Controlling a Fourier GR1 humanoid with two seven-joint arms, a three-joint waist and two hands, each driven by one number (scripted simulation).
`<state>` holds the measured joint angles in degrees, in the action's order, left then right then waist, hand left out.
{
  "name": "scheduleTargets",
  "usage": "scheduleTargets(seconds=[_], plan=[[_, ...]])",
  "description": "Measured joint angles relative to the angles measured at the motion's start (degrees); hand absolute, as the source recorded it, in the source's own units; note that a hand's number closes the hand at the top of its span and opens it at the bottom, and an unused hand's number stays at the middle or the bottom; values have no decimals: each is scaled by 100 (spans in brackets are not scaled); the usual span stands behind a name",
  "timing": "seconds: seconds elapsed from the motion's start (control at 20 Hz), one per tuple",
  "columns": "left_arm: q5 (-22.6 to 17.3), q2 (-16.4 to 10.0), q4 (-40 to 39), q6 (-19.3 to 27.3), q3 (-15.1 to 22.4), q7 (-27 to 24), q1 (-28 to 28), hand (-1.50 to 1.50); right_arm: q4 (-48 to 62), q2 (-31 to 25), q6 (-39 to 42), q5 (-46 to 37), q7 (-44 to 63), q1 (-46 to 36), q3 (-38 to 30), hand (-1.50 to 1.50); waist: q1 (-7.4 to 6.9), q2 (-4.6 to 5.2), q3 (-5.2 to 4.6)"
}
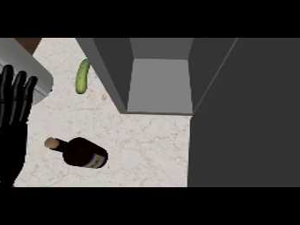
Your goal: Pick up the wine, place it into the cabinet and close the cabinet
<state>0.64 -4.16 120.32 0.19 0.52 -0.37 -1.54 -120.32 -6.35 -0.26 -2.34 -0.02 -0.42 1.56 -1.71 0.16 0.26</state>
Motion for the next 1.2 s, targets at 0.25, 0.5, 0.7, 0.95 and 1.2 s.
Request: scheduleTargets(seconds=[0.25,0.5,0.7,0.95,1.2], plan=[[1147,282,261,849,786,447,74,-150,-249,106,86,159,-134,431,46,-150,149,-23,-13],[1289,375,532,2226,1455,1072,175,-150,-496,75,757,895,151,730,653,-150,161,-48,-14],[1891,399,1003,3224,2285,1874,135,-150,-879,-67,1069,1476,541,924,773,-150,177,-60,-10],[3049,412,1258,4050,3340,3136,-196,-150,-1342,-164,1123,1817,975,1027,833,-150,161,-68,-5],[4026,416,1156,4415,3927,4294,-827,-150,-1525,-241,1030,2014,1363,833,654,-150,129,-70,-2]])
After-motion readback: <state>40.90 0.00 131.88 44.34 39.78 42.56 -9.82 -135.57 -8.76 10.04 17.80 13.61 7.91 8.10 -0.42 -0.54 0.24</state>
